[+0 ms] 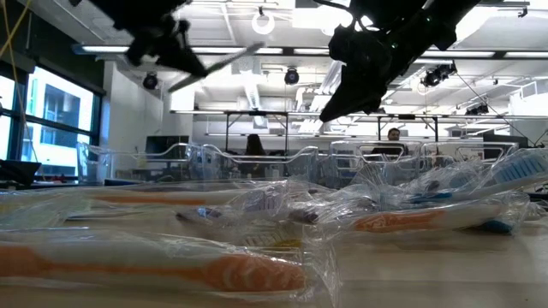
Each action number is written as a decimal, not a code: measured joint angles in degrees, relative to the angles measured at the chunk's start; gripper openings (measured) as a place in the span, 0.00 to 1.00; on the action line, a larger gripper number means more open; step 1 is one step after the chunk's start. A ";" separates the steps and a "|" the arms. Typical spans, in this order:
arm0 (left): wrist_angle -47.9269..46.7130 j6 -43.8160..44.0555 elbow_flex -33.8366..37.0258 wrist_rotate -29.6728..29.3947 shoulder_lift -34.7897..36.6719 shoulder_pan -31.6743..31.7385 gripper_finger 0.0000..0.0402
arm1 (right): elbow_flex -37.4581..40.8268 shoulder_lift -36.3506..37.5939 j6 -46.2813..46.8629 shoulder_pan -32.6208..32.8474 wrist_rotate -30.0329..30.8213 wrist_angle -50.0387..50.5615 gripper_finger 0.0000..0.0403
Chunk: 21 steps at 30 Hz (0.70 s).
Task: Pick & Place Toothbrushes
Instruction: Put the green toothbrush into the middle left transparent bin
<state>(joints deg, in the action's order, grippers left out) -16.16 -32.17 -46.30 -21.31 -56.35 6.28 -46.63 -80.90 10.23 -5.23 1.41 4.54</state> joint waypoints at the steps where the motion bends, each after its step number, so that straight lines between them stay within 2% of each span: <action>1: 1.23 -0.75 -0.69 -0.94 -0.12 0.53 0.03 | 0.00 0.00 -0.12 -0.02 0.00 0.00 0.01; 6: 2.69 -0.99 -3.27 0.08 -0.51 6.13 0.03 | 0.00 0.00 -1.33 0.37 0.00 0.00 0.01; 13: 2.29 0.69 -3.63 13.23 -2.55 17.32 0.03 | 0.00 0.47 -3.91 2.06 0.11 0.05 0.01; 17: 6.72 0.76 -3.61 19.19 -6.84 21.39 0.03 | 0.02 2.93 -4.34 3.12 1.77 -0.15 0.01; 21: 15.96 1.12 -3.82 24.14 -12.53 23.38 0.03 | 0.02 7.38 -4.49 4.09 3.15 0.21 0.01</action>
<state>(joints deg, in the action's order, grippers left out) -0.20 -31.05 -50.12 2.83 -68.88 29.66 -46.61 -73.53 5.74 -1.15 4.56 4.75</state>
